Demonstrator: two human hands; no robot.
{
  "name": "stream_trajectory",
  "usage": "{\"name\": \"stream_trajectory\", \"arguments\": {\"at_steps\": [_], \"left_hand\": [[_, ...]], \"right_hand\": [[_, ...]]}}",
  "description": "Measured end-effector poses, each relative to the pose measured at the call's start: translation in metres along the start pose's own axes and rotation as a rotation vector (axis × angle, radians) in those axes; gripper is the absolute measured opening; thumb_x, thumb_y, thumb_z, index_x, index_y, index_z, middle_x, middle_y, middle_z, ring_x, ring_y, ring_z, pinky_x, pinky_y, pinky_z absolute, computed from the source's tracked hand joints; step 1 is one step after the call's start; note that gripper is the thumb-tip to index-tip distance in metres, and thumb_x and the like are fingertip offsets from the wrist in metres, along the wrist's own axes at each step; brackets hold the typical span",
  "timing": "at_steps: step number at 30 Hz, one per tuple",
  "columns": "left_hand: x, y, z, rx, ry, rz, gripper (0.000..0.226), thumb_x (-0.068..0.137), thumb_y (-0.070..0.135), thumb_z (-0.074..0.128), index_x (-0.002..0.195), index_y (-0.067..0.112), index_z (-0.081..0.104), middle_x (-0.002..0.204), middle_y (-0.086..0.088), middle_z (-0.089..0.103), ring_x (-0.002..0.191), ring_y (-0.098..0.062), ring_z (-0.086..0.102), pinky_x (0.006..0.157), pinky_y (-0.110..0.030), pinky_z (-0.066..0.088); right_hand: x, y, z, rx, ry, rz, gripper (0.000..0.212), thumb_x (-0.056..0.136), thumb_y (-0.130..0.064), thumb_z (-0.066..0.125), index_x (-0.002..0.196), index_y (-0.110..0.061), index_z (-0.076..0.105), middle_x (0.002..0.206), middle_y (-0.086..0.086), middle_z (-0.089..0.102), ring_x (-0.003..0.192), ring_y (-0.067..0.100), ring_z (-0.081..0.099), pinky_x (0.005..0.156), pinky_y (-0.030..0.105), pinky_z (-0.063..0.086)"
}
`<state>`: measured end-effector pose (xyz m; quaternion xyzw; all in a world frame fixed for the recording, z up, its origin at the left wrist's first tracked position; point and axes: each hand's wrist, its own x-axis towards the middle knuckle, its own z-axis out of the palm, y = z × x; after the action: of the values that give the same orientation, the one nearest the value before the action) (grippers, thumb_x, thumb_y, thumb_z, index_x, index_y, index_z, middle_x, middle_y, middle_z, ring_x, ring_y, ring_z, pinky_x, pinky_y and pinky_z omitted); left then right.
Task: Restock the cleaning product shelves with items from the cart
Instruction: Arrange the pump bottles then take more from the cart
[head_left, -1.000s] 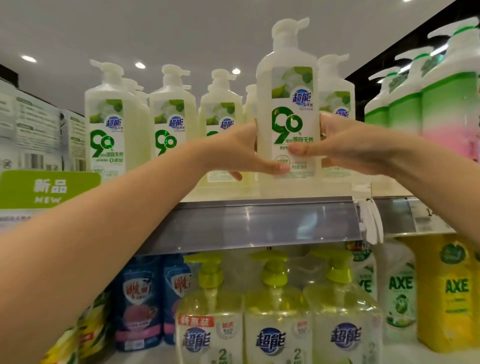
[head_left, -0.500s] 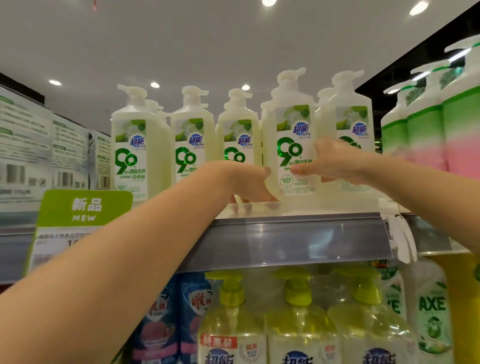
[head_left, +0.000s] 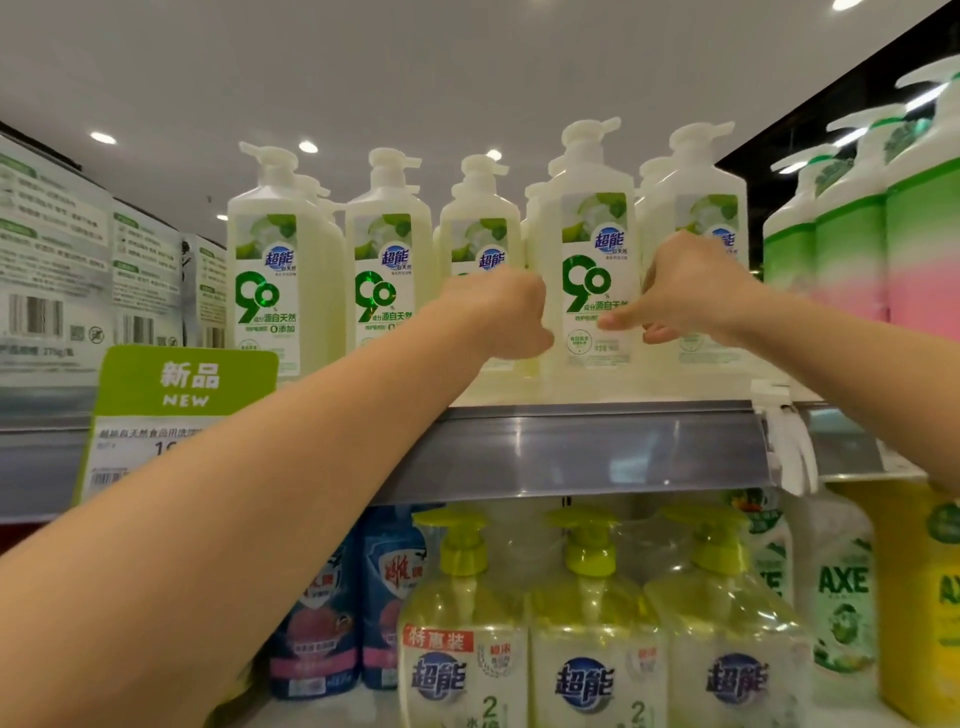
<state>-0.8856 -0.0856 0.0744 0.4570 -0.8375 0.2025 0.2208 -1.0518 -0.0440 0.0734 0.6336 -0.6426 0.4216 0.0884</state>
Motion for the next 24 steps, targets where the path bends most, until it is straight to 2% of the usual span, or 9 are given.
{"name": "stream_trajectory", "arguments": {"at_steps": [3,4,6,9,13,17,21,24], "left_hand": [[-0.005,0.007,-0.009,-0.104,0.412,-0.033,0.022,0.095,0.029,0.052,0.103,0.016,0.068,0.094,-0.001,0.068,0.080,-0.019,0.061,0.067,-0.030,0.050],[-0.009,0.010,-0.015,-0.149,0.527,-0.030,0.022,0.095,0.027,0.051,0.101,0.016,0.069,0.092,0.000,0.068,0.078,-0.019,0.062,0.067,-0.030,0.051],[-0.024,0.020,-0.031,-0.301,0.633,-0.010,0.022,0.095,0.023,0.051,0.100,0.015,0.070,0.090,-0.001,0.070,0.078,-0.022,0.065,0.072,-0.037,0.055],[-0.060,0.039,-0.044,-0.508,0.653,0.009,0.016,0.095,0.021,0.055,0.096,0.015,0.069,0.085,0.001,0.070,0.077,-0.019,0.067,0.074,-0.041,0.057],[-0.141,0.052,-0.041,-0.612,0.711,-0.041,0.014,0.091,0.025,0.058,0.087,0.018,0.069,0.076,0.007,0.068,0.073,-0.014,0.067,0.069,-0.042,0.057],[-0.235,0.041,-0.035,-0.663,0.646,-0.257,0.016,0.087,0.025,0.061,0.076,0.016,0.069,0.066,0.002,0.068,0.066,-0.019,0.067,0.064,-0.045,0.056],[-0.345,0.017,-0.026,-0.570,0.592,-0.452,0.019,0.084,0.024,0.064,0.065,0.021,0.065,0.053,0.009,0.059,0.052,-0.005,0.056,0.054,-0.030,0.051],[-0.435,-0.004,-0.029,-0.578,0.585,-0.629,0.022,0.083,0.026,0.062,0.061,0.027,0.060,0.052,0.011,0.055,0.053,-0.005,0.054,0.055,-0.032,0.049]], "right_hand": [[-0.016,0.001,-0.017,0.190,0.008,-0.033,0.025,0.074,-0.018,0.081,0.079,-0.015,0.057,0.083,0.001,0.064,0.080,0.020,0.068,0.066,0.028,0.058],[-0.024,0.002,-0.023,0.252,0.032,-0.081,0.021,0.076,-0.016,0.079,0.083,-0.013,0.059,0.083,0.001,0.064,0.079,0.019,0.069,0.068,0.029,0.058],[-0.042,0.002,-0.034,0.399,0.059,-0.175,0.021,0.082,-0.012,0.073,0.099,-0.006,0.062,0.088,0.009,0.068,0.077,0.021,0.070,0.072,0.031,0.060],[-0.073,-0.007,-0.042,0.589,0.065,-0.289,0.021,0.086,-0.008,0.069,0.105,-0.002,0.064,0.090,0.012,0.071,0.072,0.016,0.070,0.069,0.027,0.060],[-0.122,-0.034,-0.040,0.734,0.045,-0.429,0.013,0.087,-0.013,0.069,0.099,-0.008,0.067,0.082,0.004,0.071,0.067,0.012,0.068,0.062,0.025,0.058],[-0.183,-0.066,-0.018,0.923,-0.161,-0.470,0.010,0.086,-0.017,0.067,0.095,-0.012,0.068,0.075,0.004,0.071,0.067,0.015,0.066,0.060,0.026,0.057],[-0.254,-0.111,0.019,1.103,-0.362,-0.456,0.022,0.075,-0.029,0.067,0.091,-0.013,0.070,0.075,0.007,0.072,0.062,0.013,0.064,0.055,0.021,0.053],[-0.310,-0.161,0.051,1.213,-0.482,-0.470,0.015,0.076,-0.030,0.068,0.083,-0.017,0.072,0.067,0.000,0.070,0.058,0.007,0.060,0.053,0.018,0.049]]}}
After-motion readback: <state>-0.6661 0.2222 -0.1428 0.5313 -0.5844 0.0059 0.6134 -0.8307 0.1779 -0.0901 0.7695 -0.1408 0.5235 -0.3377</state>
